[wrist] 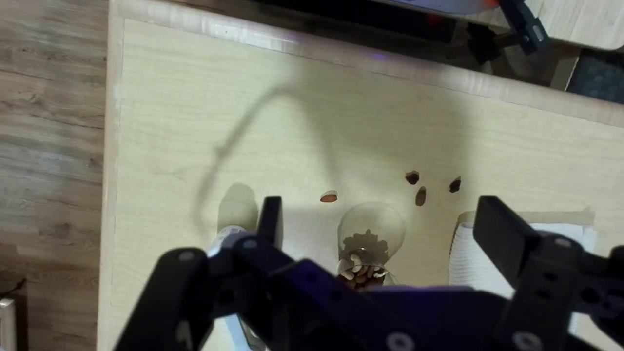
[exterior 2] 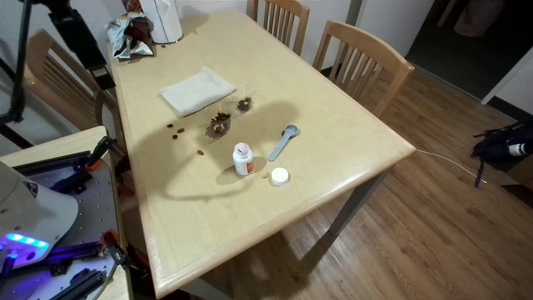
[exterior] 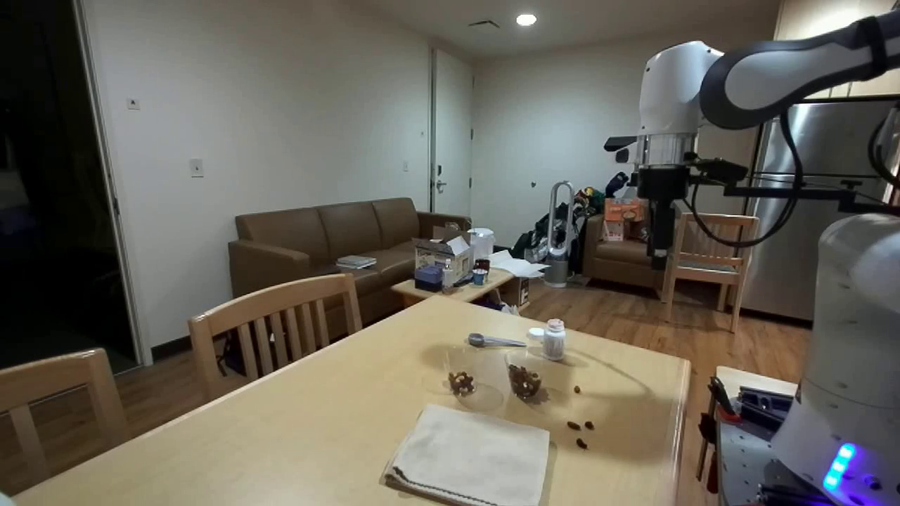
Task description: Move the towel to the right
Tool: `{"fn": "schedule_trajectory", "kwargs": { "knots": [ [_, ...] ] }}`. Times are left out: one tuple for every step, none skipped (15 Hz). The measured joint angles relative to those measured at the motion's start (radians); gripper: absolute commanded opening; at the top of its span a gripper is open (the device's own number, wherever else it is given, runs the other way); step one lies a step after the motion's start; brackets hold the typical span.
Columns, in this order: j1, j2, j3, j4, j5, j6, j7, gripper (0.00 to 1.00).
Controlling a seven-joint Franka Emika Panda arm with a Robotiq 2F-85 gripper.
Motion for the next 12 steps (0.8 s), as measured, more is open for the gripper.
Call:
{"fn": "schedule_trajectory", "kwargs": {
  "knots": [
    [0.021, 0.018, 0.011, 0.001, 0.000, 0.005, -0.014, 1.00],
    [0.049, 0.045, 0.019, 0.002, 0.004, 0.013, -0.027, 1.00],
    [0.080, 0.080, 0.025, 0.003, 0.006, 0.029, -0.039, 1.00],
    [0.110, 0.122, 0.030, 0.004, 0.006, 0.053, -0.051, 1.00],
    [0.139, 0.168, 0.034, 0.004, 0.007, 0.083, -0.067, 1.00],
    [0.166, 0.215, 0.038, 0.005, 0.008, 0.122, -0.088, 1.00],
    [0.190, 0.263, 0.040, 0.006, 0.009, 0.162, -0.111, 1.00],
    [0.212, 0.309, 0.042, 0.009, 0.009, 0.203, -0.138, 1.00],
    [0.233, 0.356, 0.044, 0.013, 0.009, 0.241, -0.167, 1.00],
    [0.250, 0.399, 0.046, 0.019, 0.009, 0.271, -0.198, 1.00],
    [0.265, 0.442, 0.050, 0.028, 0.009, 0.295, -0.230, 1.00],
    [0.280, 0.483, 0.055, 0.039, 0.009, 0.316, -0.262, 1.00]
  ]
}}
